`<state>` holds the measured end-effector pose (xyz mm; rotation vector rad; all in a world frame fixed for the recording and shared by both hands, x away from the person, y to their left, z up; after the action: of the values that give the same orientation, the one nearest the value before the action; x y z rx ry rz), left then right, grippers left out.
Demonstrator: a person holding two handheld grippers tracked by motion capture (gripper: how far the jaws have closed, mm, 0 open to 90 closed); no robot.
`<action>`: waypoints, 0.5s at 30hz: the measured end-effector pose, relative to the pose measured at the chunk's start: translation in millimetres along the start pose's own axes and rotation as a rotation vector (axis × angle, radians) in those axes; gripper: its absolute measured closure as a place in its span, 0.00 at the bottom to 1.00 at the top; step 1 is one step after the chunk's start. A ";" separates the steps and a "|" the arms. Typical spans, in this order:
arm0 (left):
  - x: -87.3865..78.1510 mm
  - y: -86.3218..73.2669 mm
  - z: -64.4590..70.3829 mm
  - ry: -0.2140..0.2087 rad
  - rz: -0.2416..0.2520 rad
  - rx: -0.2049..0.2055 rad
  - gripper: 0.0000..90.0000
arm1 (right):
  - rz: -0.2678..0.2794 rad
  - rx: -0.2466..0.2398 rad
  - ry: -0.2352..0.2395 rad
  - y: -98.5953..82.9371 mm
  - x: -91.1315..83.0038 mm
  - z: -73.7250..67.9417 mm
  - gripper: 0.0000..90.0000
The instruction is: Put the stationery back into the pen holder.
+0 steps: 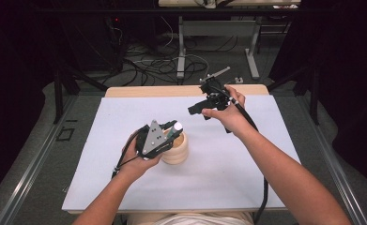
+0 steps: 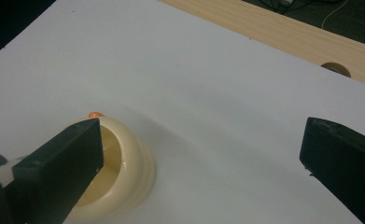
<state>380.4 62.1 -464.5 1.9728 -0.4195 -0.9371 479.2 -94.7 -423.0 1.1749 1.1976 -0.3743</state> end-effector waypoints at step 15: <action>21.5 -31.4 -10.8 -0.083 -0.090 -0.216 0.73 | -0.002 0.003 -0.011 -0.3 0.6 3.7 0.00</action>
<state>400.6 72.7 -496.9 1.7733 -0.2652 -1.0780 481.1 -97.8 -424.1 1.1729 1.1893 -0.3834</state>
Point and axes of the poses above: each handheld gripper's, and its own axes: x roughly forward along the jaws, y roughly out of its top, z roughly to its right, the point moved 6 cm from there along x, roughly forward along the jaws, and after that the axes turned 11 degrees about -z, right-handed, at the moved point
